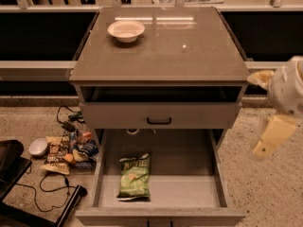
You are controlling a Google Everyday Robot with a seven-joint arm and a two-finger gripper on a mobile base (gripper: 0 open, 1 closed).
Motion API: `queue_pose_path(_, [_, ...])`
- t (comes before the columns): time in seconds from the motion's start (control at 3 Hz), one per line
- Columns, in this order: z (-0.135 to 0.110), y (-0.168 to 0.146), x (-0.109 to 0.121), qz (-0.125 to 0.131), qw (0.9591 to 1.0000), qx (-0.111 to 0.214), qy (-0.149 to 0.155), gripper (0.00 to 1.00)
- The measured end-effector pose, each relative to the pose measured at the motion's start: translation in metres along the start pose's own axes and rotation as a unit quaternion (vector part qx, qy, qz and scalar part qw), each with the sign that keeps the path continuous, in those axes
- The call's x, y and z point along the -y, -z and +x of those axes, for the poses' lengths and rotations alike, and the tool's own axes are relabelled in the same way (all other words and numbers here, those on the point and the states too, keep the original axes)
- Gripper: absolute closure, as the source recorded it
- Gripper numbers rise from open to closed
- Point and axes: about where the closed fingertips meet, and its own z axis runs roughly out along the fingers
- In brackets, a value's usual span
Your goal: Pick green jalapeno chip bag from middle drawer and place on counter
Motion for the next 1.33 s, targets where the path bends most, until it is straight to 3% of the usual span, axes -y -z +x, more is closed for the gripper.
queue_pose_path(0.33, [0.022, -0.06, -0.021, -0.004, 0.9982, 0.059, 0.009, 0.0])
queue_pose_path(0.67, [0.032, -0.115, -0.012, 0.018, 0.9944, 0.104, 0.001, 0.0])
queue_pose_path(1.0, [0.032, -0.115, -0.013, 0.018, 0.9944, 0.104, 0.001, 0.0])
queue_pose_path(1.33, [0.025, -0.147, -0.015, 0.008, 0.9947, 0.102, 0.0, 0.0])
